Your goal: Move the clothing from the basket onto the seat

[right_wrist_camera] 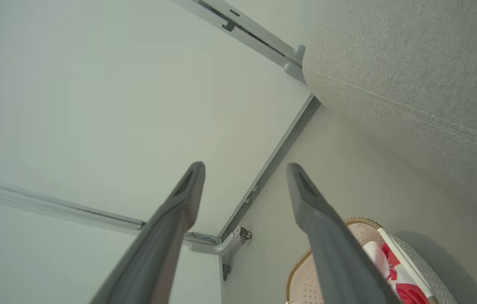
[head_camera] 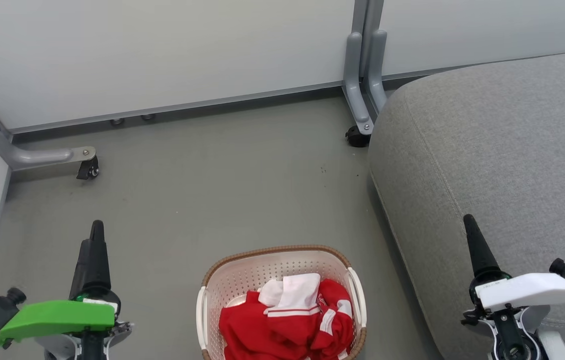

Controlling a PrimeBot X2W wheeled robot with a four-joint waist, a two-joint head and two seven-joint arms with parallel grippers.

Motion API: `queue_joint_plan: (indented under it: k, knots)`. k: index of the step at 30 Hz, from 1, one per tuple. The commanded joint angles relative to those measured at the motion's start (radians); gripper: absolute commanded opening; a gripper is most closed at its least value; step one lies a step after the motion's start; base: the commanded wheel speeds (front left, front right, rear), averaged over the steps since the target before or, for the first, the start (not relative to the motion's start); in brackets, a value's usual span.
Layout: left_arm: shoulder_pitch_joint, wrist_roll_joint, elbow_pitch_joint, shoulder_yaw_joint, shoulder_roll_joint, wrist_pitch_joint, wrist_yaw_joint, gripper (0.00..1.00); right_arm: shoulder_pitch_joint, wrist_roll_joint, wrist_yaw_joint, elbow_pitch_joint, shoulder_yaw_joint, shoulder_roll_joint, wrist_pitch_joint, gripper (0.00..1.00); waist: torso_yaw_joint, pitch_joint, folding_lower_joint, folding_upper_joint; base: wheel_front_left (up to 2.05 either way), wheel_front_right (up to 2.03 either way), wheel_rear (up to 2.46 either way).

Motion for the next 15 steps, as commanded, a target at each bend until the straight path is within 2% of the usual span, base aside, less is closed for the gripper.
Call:
queue_joint_plan:
  k: [1,9,15]
  knots:
    - [-0.001,0.066,-0.031,-0.013,0.006,-0.010,0.009,1.00,-0.001,-0.051,0.000,-0.026,0.007,-0.005,-0.012,1.00,0.000,0.000,0.0000,0.0000,0.00,0.00,0.00]
    - [0.020,0.258,-0.061,-0.077,0.010,-0.039,0.070,1.00,0.009,-0.241,0.000,-0.062,0.007,-0.006,-0.041,1.00,0.000,-0.001,0.0000,0.0000,0.00,0.00,0.00]
    - [0.026,0.356,-0.081,-0.135,0.034,-0.059,0.128,1.00,0.023,-0.348,0.000,-0.080,0.030,-0.006,-0.061,1.00,0.001,0.002,0.0000,0.0000,0.00,0.00,0.00]
